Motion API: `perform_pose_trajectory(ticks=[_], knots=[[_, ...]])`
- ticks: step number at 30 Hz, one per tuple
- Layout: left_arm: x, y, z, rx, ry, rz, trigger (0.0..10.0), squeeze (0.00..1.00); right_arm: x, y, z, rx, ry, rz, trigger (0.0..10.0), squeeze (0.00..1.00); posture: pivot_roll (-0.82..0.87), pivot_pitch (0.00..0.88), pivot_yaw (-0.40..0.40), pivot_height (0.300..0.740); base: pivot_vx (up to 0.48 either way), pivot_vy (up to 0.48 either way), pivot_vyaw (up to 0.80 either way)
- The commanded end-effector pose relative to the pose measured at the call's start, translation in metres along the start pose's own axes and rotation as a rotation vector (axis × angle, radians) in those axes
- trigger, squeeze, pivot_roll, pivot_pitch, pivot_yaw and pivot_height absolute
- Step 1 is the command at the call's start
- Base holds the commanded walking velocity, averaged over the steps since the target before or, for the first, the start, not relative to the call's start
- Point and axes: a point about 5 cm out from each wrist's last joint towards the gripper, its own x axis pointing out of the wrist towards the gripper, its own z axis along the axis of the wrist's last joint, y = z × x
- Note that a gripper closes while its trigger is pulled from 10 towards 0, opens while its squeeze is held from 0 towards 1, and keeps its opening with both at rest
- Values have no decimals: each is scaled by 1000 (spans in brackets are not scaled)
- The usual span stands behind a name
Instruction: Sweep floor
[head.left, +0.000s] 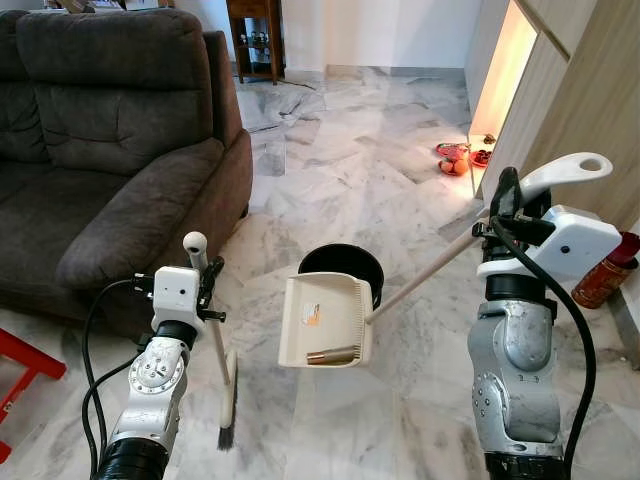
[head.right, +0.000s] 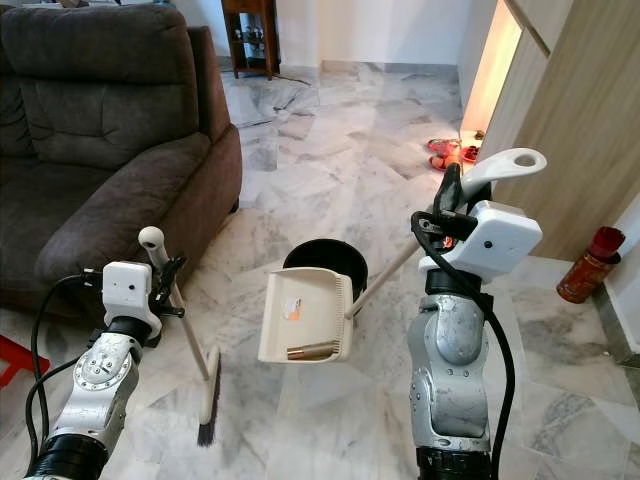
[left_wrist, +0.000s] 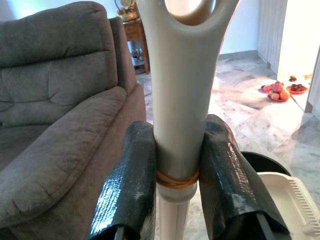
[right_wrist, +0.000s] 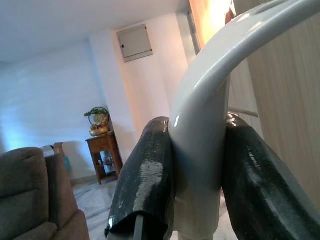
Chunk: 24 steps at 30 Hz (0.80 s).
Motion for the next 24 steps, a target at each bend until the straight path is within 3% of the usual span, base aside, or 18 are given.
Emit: perform_pose_trajectory(ticks=[1, 24], knots=[[3, 4, 12, 31, -68, 7, 10000, 0, 6, 8, 13, 37, -68, 17, 10000, 0, 23, 0, 39, 740, 292, 0, 0], [5, 6, 14, 37, -73, 18, 10000, 0, 7, 11, 12, 39, -60, 27, 10000, 0, 33, 0, 43, 740, 322, 0, 0]])
